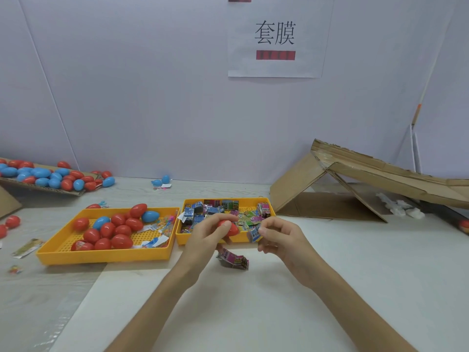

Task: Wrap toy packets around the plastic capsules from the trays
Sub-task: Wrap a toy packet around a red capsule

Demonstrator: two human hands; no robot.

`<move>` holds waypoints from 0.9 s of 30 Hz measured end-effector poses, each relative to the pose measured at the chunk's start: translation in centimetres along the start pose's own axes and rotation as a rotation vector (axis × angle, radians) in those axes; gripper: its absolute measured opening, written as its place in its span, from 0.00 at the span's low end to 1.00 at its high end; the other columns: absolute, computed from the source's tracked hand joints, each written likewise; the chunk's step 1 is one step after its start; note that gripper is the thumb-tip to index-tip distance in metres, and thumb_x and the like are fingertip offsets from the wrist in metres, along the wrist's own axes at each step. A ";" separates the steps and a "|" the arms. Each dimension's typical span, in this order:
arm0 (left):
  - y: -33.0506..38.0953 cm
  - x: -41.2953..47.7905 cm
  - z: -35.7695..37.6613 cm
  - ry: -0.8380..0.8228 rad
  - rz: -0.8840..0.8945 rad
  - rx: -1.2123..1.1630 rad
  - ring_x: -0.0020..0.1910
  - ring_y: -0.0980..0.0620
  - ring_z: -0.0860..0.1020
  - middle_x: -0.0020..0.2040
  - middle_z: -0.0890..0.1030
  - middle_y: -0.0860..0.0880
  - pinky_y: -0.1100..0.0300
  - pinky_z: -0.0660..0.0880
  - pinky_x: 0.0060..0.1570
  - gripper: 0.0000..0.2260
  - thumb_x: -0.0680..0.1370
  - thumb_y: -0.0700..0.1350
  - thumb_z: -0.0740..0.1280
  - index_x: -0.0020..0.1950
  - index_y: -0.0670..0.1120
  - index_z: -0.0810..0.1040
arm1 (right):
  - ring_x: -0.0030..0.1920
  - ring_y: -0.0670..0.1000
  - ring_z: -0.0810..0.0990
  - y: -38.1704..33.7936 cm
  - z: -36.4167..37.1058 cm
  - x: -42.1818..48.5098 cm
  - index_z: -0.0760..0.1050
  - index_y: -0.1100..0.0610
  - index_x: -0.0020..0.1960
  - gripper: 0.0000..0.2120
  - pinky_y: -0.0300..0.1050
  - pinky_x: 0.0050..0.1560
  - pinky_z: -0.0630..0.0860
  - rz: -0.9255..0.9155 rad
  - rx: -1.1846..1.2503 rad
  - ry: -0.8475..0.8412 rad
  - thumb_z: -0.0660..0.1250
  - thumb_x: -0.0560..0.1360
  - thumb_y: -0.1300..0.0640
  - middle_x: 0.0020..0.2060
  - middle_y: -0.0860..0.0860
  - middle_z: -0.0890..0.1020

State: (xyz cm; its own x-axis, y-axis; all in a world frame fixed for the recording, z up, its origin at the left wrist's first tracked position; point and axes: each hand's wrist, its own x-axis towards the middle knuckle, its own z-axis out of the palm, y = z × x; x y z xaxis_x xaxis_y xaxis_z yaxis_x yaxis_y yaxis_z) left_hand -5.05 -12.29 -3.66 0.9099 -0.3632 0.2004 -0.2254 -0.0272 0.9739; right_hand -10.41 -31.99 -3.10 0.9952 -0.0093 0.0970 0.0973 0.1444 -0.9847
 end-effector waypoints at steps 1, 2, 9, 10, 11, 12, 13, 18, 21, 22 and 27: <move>-0.1 0.0 0.0 0.005 0.003 -0.015 0.39 0.56 0.81 0.49 0.82 0.51 0.59 0.78 0.40 0.10 0.83 0.43 0.64 0.55 0.54 0.84 | 0.34 0.52 0.80 0.0 0.0 0.1 0.79 0.57 0.42 0.08 0.39 0.35 0.74 -0.003 -0.005 0.010 0.77 0.69 0.58 0.36 0.55 0.80; -0.1 0.0 -0.1 0.007 -0.005 -0.039 0.41 0.55 0.81 0.48 0.83 0.53 0.58 0.79 0.42 0.11 0.83 0.43 0.65 0.53 0.56 0.85 | 0.35 0.52 0.80 0.0 -0.1 0.1 0.79 0.57 0.42 0.09 0.39 0.36 0.74 -0.007 -0.012 0.021 0.78 0.69 0.57 0.36 0.55 0.80; 0.0 0.1 -0.3 -0.028 -0.034 -0.195 0.52 0.47 0.85 0.54 0.85 0.50 0.54 0.83 0.51 0.13 0.74 0.43 0.74 0.59 0.52 0.84 | 0.37 0.52 0.83 0.0 -0.1 0.0 0.80 0.60 0.46 0.11 0.39 0.37 0.74 -0.037 -0.007 0.058 0.75 0.68 0.55 0.37 0.56 0.83; 0.0 0.1 -0.3 -0.034 -0.029 -0.180 0.52 0.48 0.85 0.54 0.85 0.51 0.54 0.83 0.51 0.15 0.72 0.45 0.75 0.59 0.52 0.84 | 0.37 0.51 0.83 0.0 0.0 0.0 0.80 0.60 0.47 0.12 0.39 0.37 0.75 -0.041 -0.001 0.057 0.74 0.68 0.54 0.37 0.56 0.83; 0.0 0.1 -0.2 -0.036 -0.023 -0.159 0.52 0.50 0.85 0.54 0.85 0.53 0.54 0.83 0.50 0.16 0.71 0.46 0.76 0.58 0.53 0.84 | 0.37 0.51 0.83 0.0 0.0 0.0 0.80 0.61 0.47 0.12 0.39 0.36 0.75 -0.042 0.004 0.055 0.74 0.68 0.54 0.37 0.56 0.83; 0.0 0.1 -0.2 -0.037 -0.017 -0.141 0.52 0.52 0.84 0.53 0.85 0.54 0.55 0.83 0.49 0.16 0.70 0.45 0.77 0.57 0.55 0.84 | 0.37 0.51 0.83 0.0 0.0 0.0 0.79 0.61 0.48 0.13 0.38 0.36 0.75 -0.043 0.007 0.056 0.73 0.68 0.54 0.38 0.57 0.83; 0.0 0.1 -0.2 -0.039 -0.012 -0.127 0.52 0.53 0.84 0.53 0.85 0.55 0.56 0.83 0.48 0.16 0.71 0.43 0.77 0.56 0.56 0.83 | 0.37 0.51 0.83 0.0 0.0 0.0 0.79 0.61 0.48 0.13 0.39 0.36 0.75 -0.044 0.011 0.058 0.73 0.68 0.54 0.38 0.57 0.83; 0.1 0.0 -0.1 -0.069 0.014 -0.077 0.49 0.55 0.84 0.52 0.84 0.59 0.61 0.81 0.42 0.17 0.71 0.43 0.78 0.57 0.57 0.81 | 0.38 0.52 0.83 0.0 0.0 0.0 0.80 0.61 0.49 0.13 0.40 0.38 0.75 -0.037 0.019 0.063 0.73 0.69 0.54 0.39 0.56 0.84; 0.1 -0.1 0.0 -0.075 0.025 -0.057 0.50 0.54 0.84 0.51 0.84 0.58 0.60 0.82 0.43 0.16 0.72 0.41 0.78 0.55 0.57 0.82 | 0.39 0.53 0.84 0.2 0.1 0.1 0.81 0.60 0.50 0.10 0.40 0.38 0.76 -0.022 0.009 0.050 0.72 0.71 0.56 0.40 0.57 0.85; 0.0 -0.1 0.0 -0.072 0.029 -0.047 0.51 0.53 0.84 0.51 0.84 0.57 0.60 0.81 0.43 0.16 0.72 0.41 0.78 0.54 0.58 0.83 | 0.40 0.53 0.85 0.3 0.1 0.1 0.81 0.60 0.51 0.09 0.40 0.38 0.77 -0.017 0.004 0.046 0.72 0.73 0.58 0.41 0.57 0.85; 0.2 -0.3 0.3 -0.055 0.059 -0.048 0.48 0.53 0.84 0.49 0.85 0.55 0.63 0.80 0.41 0.10 0.72 0.46 0.77 0.48 0.61 0.85 | 0.42 0.54 0.86 0.6 0.0 0.3 0.82 0.58 0.56 0.09 0.40 0.39 0.78 -0.004 -0.007 0.057 0.69 0.77 0.63 0.45 0.57 0.86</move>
State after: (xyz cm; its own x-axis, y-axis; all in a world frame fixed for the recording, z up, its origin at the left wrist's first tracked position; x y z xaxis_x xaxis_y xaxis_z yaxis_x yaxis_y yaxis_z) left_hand -5.50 -12.46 -3.56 0.8745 -0.4137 0.2530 -0.2600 0.0404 0.9648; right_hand -10.08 -31.91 -3.62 0.9935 -0.0660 0.0930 0.1014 0.1372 -0.9853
